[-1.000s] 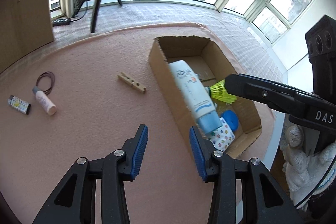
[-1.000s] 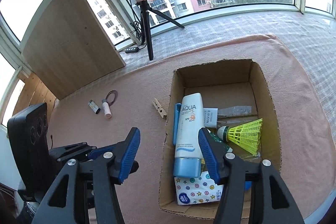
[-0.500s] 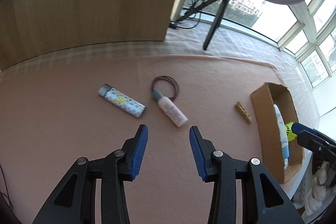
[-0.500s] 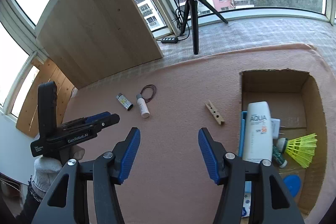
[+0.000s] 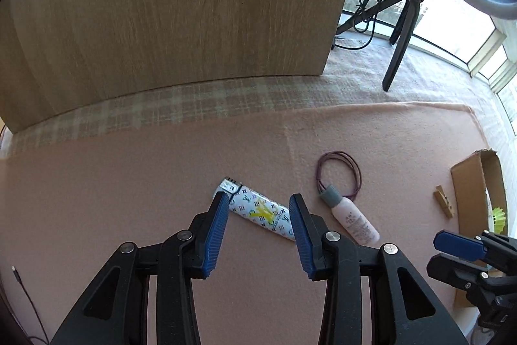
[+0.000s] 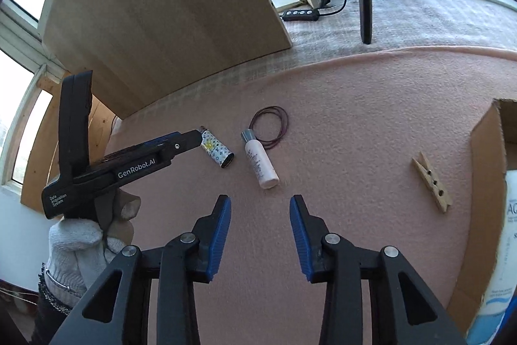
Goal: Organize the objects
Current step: 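Move the left tool to the patterned lighter while the right tool approaches the pink bottle, then grasp the patterned lighter with the left gripper while the right gripper grasps the pink bottle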
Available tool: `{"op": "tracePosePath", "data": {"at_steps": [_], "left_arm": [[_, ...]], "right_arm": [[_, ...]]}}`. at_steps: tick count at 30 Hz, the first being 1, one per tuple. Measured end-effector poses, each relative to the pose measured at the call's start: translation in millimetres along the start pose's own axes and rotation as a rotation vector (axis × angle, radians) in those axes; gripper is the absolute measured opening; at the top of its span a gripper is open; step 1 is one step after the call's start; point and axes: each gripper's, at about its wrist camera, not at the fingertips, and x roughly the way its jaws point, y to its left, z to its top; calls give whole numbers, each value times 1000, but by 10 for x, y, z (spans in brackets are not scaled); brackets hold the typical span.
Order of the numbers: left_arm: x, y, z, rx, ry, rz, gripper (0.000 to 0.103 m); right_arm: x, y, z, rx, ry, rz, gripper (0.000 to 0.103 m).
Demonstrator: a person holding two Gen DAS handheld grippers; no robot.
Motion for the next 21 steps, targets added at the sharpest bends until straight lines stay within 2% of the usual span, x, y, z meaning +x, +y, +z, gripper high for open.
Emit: {"op": "tracePosePath", "data": {"at_steps": [5,10,12,15,19,21], "left_arm": [[169,46,110,-20,20,-11,41],[289,-22,146,31,26,8,41],[336,-11,152,18,36,-16,41],[390,-4,133,16,34,-17,38],[375,-100,54,79,21,-4,37],[352,-159,-15,104,18,-3,37]], "right_arm": [[291,152,158,-56,15,-56,33],[560,312,282,-123,26,-126,31],[654,362,313,-149,29,-163,30],[770,360,324,-151,47,-176,27],[873,321,303,-143,74,-176,18],[882,311,306,-148,75,-174,18]]}}
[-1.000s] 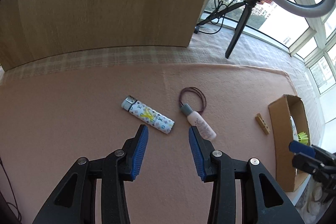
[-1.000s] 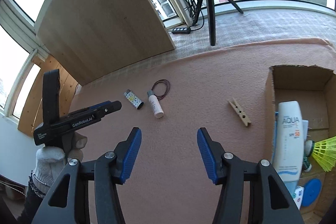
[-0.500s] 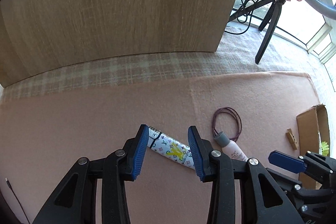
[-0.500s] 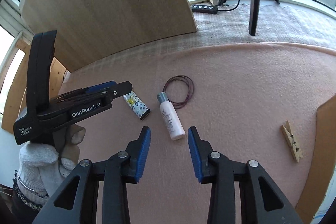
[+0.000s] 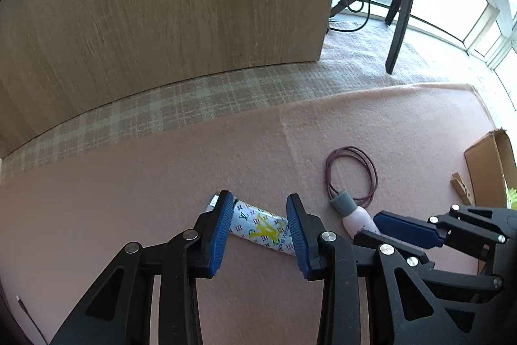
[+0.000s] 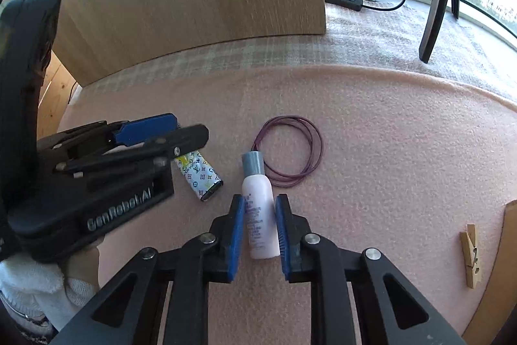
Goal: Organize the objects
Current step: 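Grasp the patterned lighter with the left gripper while the right gripper grasps the pink bottle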
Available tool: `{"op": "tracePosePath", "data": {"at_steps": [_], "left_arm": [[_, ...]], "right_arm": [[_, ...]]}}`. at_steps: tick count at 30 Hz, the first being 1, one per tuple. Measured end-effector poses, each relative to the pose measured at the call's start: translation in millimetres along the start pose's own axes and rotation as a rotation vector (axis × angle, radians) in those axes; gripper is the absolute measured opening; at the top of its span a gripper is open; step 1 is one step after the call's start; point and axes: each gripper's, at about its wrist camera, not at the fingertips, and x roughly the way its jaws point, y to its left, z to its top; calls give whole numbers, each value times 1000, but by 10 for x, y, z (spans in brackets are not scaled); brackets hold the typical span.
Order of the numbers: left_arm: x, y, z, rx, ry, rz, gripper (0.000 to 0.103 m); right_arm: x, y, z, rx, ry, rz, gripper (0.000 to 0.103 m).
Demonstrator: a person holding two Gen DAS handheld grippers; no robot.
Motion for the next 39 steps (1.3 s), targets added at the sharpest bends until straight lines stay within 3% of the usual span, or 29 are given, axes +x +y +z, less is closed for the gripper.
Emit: {"op": "tracePosePath", "data": {"at_steps": [4,7,10,11,13,17,22,24,26,29,35,39], "left_arm": [[-66,-123,-168,40,-1,1,38],[-21,-173,-290,27,55,-68,39],[-46,-268,-388,74,46,-16,39],[-78,-293,-388,82,50,-31,37],[-216,-322,-355,73,19,-90,37],[-360,-315,-97,56,-29,-61,37],[-95,-30,184,-30,33,43,37],[16,89,211,-57,65,16,38],[131,209,254,-72,91,2,45],[169,191,293,-31,111,5,42],[40,-131,-28,124,130,-6,42],[-122,-263,-367,134,127,-18,42]], "right_arm": [[-21,7,-66,-7,4,7,17],[-63,-11,-159,-8,7,3,17],[-140,-75,-309,2,13,-2,17],[-181,-98,-371,3,13,-6,17],[-239,-149,-487,16,16,-12,17],[-368,-256,-720,39,10,-30,17],[-462,-306,-1004,65,6,-35,17],[-518,-359,-1108,79,5,-34,17],[-556,-390,-1201,92,2,-33,17],[-591,-416,-1311,95,1,-34,17],[-672,-421,-1430,76,9,-56,17],[-694,-461,-1483,87,9,-42,17]]}}
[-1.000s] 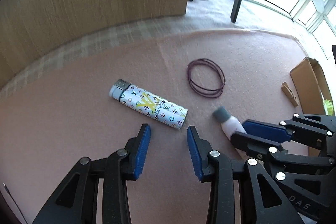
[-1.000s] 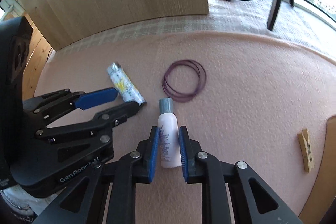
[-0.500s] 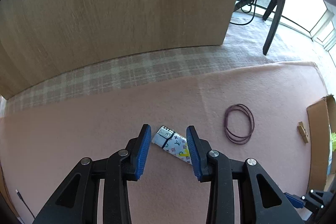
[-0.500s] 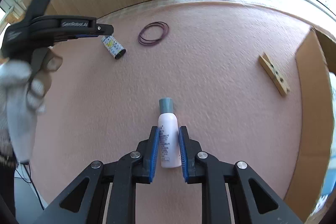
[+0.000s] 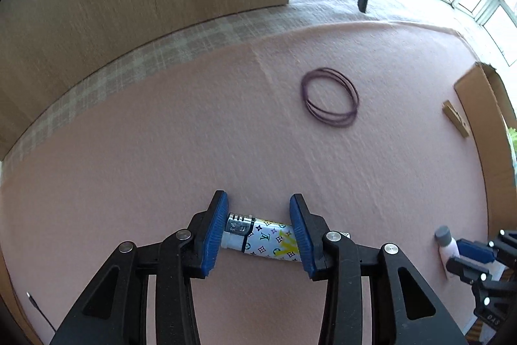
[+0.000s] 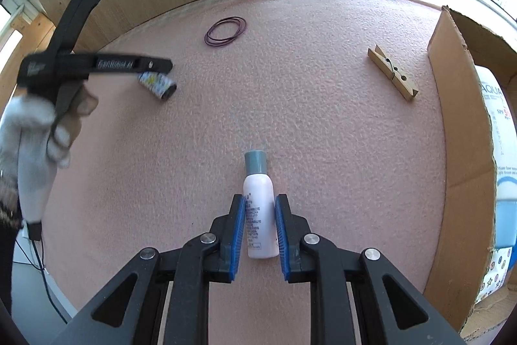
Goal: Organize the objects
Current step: 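Grasp the patterned lighter with the left gripper while the right gripper grasps the pink bottle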
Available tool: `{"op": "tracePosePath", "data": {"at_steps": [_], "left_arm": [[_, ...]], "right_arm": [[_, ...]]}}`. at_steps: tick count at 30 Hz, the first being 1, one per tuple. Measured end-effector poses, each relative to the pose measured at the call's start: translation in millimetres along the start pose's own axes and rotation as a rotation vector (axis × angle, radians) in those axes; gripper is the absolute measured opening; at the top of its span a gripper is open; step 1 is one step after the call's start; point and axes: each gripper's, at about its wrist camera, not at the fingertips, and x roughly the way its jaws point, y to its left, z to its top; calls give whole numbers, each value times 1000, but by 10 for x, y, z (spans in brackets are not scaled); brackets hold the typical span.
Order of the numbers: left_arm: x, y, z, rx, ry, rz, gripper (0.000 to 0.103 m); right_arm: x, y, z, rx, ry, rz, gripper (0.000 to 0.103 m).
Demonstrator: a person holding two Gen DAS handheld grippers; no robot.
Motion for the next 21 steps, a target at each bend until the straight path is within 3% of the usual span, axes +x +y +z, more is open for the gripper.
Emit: {"op": "tracePosePath", "data": {"at_steps": [6,10,13,16,21], "left_arm": [[-203,-291,-543,30,-36,6,42],[-447,-335,-731,-73,-102,18,45],[-628,-230,-896,-197,-126,-10,58],[-593,-171,-889,-225,-88,-59,60],[-450,-153,-916,-279,-38,-65,66]], "right_arm": [[-6,-52,-157,17,-4,9,18],[-4,3,-242,-8,-18,-26,18],[8,47,-231,-26,-18,-47,18],[16,42,-219,-19,-23,-46,18],[18,34,-226,-34,-17,-45,18]]}}
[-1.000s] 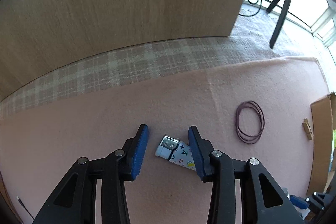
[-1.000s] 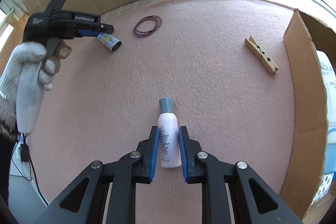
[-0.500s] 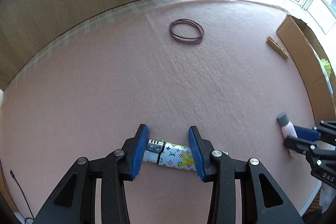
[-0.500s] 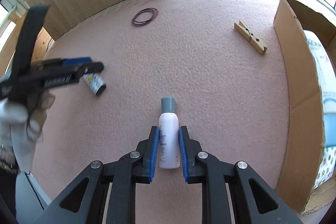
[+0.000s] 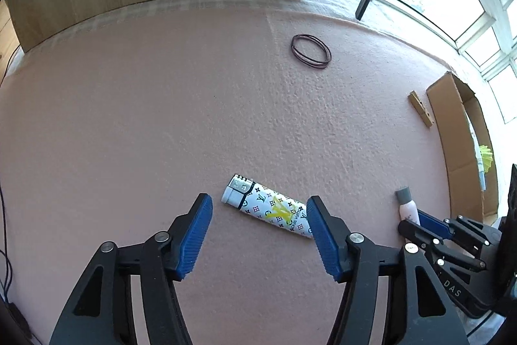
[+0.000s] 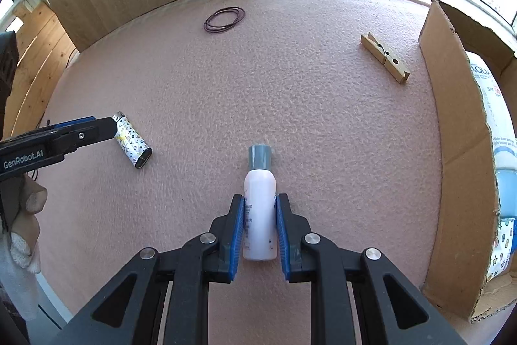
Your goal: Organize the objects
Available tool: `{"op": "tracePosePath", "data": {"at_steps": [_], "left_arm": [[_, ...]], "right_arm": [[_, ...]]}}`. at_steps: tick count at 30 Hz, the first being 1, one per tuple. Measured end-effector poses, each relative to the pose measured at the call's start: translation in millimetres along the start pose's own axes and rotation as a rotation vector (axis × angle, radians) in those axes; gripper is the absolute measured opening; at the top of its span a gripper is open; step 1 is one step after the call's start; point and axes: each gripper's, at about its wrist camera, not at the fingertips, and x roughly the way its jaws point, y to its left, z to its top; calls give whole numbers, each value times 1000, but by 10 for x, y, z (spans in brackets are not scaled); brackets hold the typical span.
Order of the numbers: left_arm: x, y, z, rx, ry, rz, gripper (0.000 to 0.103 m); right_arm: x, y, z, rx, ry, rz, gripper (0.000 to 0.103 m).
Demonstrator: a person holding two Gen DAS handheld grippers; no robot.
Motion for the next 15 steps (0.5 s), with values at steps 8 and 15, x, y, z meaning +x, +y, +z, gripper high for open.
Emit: {"op": "tracePosePath", "data": {"at_steps": [8,15], "left_arm": [[296,-294,47,36,8,39,61],[273,-401,-34,123,2,45,29]], "right_arm": [[34,-3,83,-31,-2,-4,18],[42,-52,91,0,-26,10,18]]}}
